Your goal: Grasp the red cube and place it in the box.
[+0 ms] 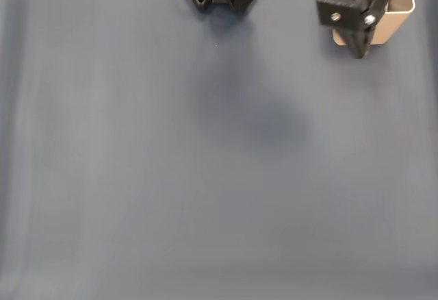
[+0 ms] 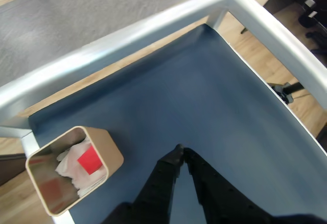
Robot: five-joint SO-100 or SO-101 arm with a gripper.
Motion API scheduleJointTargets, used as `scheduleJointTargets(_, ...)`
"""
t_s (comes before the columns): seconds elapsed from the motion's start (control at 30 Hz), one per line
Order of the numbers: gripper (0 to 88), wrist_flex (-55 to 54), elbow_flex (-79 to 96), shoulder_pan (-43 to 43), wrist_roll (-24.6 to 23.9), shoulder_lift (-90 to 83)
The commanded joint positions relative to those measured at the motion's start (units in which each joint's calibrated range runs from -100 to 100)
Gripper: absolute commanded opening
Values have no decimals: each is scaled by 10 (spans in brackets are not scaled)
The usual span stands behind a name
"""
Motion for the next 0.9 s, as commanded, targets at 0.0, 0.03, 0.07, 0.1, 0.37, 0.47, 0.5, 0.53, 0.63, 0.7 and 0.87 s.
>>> scheduleJointTargets(0.0,1,-9,-38,44,-7,1)
scheduleJointTargets(0.03,1,-14,-41,53,-9,3)
scheduleJointTargets(0.07,1,-21,-42,62,-11,5)
scheduleJointTargets(0.1,1,-28,-42,72,-12,7)
scheduleJointTargets(0.37,1,-66,-60,132,-30,25)
scheduleJointTargets(0.47,1,-68,-69,156,-36,34)
scheduleJointTargets(0.5,1,-72,-69,165,-38,36)
scheduleJointTargets(0.53,1,-76,-69,172,-39,39)
scheduleJointTargets(0.63,1,-84,-69,198,-42,46)
scheduleJointTargets(0.7,1,-93,-65,215,-44,49)
scheduleJointTargets(0.87,1,-121,-46,254,-48,54)
